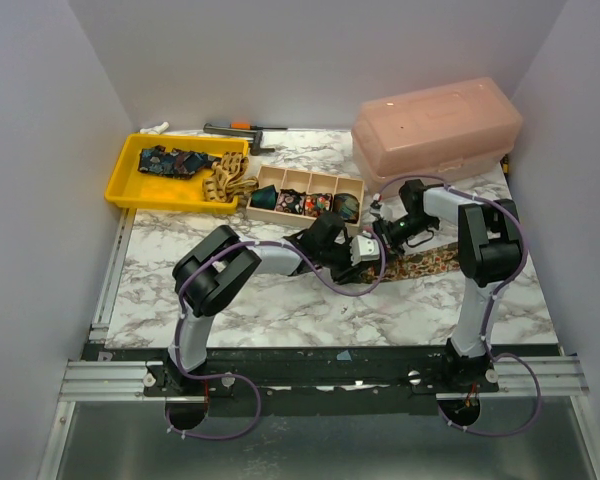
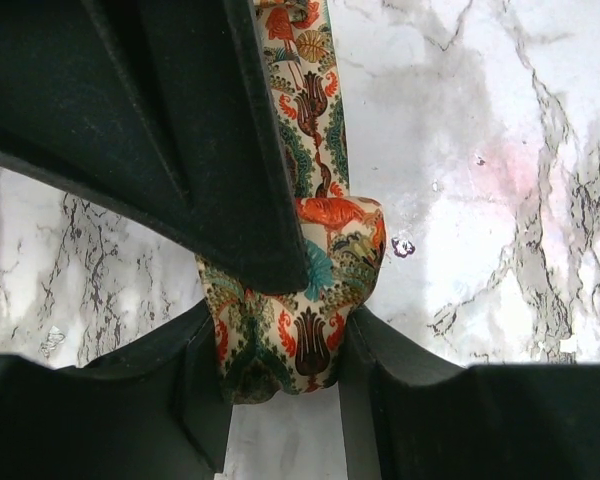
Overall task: Roll the ties
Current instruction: Roll the tie at the center of the board.
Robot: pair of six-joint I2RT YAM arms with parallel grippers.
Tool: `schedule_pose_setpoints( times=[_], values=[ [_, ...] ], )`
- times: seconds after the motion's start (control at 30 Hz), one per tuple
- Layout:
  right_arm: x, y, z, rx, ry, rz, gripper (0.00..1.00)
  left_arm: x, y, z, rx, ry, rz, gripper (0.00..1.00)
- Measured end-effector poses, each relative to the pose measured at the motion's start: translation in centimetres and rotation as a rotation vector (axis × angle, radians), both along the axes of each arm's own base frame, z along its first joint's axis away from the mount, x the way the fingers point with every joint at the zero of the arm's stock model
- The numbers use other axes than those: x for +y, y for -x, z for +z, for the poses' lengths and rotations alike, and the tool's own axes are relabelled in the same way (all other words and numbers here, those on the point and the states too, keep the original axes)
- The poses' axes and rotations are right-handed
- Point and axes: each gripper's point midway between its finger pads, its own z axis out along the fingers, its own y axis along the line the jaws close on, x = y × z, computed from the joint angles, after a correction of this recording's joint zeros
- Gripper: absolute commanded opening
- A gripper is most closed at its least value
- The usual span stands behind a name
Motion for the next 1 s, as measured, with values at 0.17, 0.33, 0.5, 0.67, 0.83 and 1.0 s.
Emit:
schedule_pose_setpoints(
  times=[0.17,0.33,0.5,0.67,0.83,1.0],
  values=[
    [-0.6,-0.1,-0.6,-0.008,0.047,0.003,0.00,0.1,-0.1,0.1,-0.003,0.011,-0.007,0.60],
    [-2.3,-0.9,-2.6,-0.023,0.128,-0.013,0.00,1.3,0.0,0.7,0.027,0.053,-0.016,0.83],
    [-2.4,-0.8,-3.0,0.002,0.134,-0.033,0.00,3.3,-0.3,1.0,0.065,0.100,0.039,0.86],
    [-2.3,-0.7,-3.2,0.020,0.125,-0.050,0.00,4.2,-0.6,2.7,0.110,0.155,0.110,0.86],
    [-1.6,0.3,-3.4,0.061,0.081,-0.084,0.00,4.8,0.5,4.2,0.101,0.208,0.120,0.90],
    [0.2,1.6,-3.4,0.118,0.027,-0.101,0.00,5.6,1.5,3.2,0.094,0.235,0.126,0.92]
  ],
)
